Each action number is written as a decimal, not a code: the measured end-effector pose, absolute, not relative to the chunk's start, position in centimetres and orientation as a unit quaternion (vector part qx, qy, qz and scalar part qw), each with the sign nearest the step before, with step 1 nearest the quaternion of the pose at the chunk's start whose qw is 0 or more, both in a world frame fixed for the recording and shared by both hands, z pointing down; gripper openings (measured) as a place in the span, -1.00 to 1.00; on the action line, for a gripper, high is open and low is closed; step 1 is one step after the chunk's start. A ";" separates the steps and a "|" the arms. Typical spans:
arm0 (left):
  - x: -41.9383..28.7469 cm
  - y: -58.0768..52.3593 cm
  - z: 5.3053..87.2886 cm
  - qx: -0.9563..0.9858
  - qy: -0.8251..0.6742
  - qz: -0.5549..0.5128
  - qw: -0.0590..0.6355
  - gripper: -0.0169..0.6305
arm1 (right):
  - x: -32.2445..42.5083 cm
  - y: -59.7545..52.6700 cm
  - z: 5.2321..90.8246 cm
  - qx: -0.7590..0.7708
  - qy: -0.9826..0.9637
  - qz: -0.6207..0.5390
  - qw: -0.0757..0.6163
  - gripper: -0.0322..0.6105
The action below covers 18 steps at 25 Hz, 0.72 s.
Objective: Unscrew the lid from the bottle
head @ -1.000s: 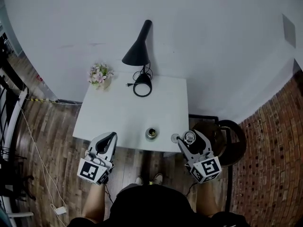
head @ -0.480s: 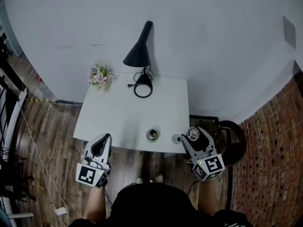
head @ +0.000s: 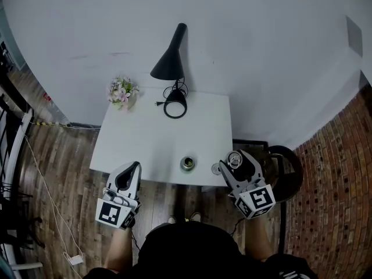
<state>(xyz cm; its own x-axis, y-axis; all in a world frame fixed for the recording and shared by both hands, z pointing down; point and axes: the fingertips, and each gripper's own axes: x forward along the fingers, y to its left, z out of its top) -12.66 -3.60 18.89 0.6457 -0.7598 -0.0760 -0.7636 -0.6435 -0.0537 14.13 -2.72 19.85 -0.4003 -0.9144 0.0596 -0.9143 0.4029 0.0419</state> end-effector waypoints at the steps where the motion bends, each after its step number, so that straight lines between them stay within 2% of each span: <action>1: -12.7 -3.6 18.9 -0.906 0.420 0.022 0.039 -0.88 | 14.0 -2.8 19.9 0.546 -0.837 0.001 0.038 -0.07; 18: -12.3 -3.8 18.7 -0.907 0.418 0.022 0.035 -0.88 | 12.5 -3.0 20.7 0.532 -0.845 -0.005 0.054 -0.07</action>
<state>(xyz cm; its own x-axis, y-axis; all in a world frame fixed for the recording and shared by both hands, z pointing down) -12.32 -3.77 18.71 0.6490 -0.7577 -0.0681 -0.7607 -0.6476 -0.0448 12.53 -3.01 20.68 -0.4292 -0.8992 0.0852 -0.8981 0.4349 0.0654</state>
